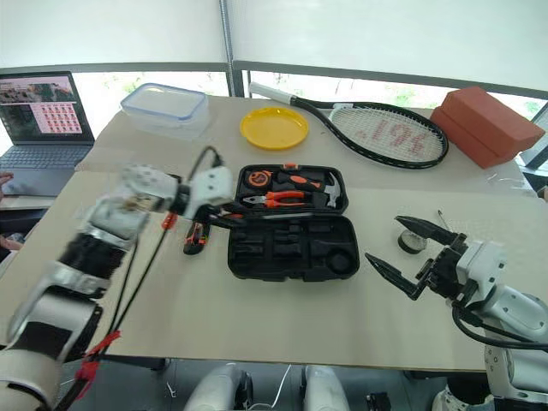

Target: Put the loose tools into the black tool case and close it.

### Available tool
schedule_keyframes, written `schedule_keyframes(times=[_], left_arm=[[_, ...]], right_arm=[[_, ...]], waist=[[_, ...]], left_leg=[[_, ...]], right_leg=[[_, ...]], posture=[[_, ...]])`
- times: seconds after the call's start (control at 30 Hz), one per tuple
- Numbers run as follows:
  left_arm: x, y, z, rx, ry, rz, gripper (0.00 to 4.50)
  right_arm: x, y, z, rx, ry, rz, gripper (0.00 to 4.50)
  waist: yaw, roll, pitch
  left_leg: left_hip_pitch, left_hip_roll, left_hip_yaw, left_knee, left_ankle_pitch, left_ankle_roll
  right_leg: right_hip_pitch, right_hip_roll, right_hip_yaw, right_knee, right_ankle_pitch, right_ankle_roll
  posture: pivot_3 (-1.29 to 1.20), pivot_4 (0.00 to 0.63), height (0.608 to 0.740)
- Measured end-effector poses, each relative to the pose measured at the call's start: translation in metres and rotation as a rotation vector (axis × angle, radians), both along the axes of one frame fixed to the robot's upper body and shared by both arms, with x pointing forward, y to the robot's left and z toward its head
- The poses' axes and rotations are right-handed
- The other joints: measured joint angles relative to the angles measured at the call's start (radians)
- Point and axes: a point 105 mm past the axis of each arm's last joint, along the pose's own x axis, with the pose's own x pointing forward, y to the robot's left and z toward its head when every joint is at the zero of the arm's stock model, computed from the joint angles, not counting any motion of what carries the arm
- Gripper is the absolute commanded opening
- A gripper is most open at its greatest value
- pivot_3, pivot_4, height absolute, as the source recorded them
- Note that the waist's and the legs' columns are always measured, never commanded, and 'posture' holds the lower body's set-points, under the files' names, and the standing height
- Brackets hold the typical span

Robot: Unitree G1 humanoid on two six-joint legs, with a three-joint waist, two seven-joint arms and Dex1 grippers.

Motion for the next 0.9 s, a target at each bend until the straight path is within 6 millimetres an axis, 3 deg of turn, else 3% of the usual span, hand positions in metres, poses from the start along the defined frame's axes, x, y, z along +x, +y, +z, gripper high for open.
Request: schedule_keyframes(times=[0.1,0.3,0.7,0.9], left_arm=[[0.003,-0.008,-0.009,0.037,-0.003,0.021,0.95],[0.019,-0.005,-0.012,0.077,-0.058,0.104,0.95],[0.019,-0.02,-0.023,0.098,-0.082,0.051,0.95],[0.021,-0.017,-0.026,0.132,-0.09,0.046,0.95]], right_arm=[[-0.001,-0.001,-0.003,0.003,0.011,-0.007,4.5],[-0.004,0.001,-0.004,0.02,0.011,-0.02,4.5],[-0.01,0.006,-0.006,0.044,0.008,-0.037,4.5],[-0.012,0.007,-0.006,0.044,0.009,-0.044,4.5]], waist=[[-0.013,0.0,0.0],[-0.008,0.0,0.0],[-0.005,0.0,0.0],[-0.006,0.0,0.0]], left_leg=[[0.0,0.001,0.0,0.0,0.0,0.0],[0.0,0.001,0.0,0.001,0.0,0.001],[-0.001,0.001,0.0,0.002,-0.001,0.002],[-0.001,0.001,0.0,0.002,-0.001,0.002]], right_leg=[[-0.001,0.001,0.002,0.001,0.0,0.0],[-0.001,0.0,0.002,0.002,0.0,0.0],[-0.001,-0.001,0.002,0.001,0.0,0.001],[-0.001,0.0,0.002,0.001,0.0,0.001]], posture=[[0.0,0.15,0.74],[0.0,0.15,0.74],[0.0,0.15,0.74],[0.0,0.15,0.74]])
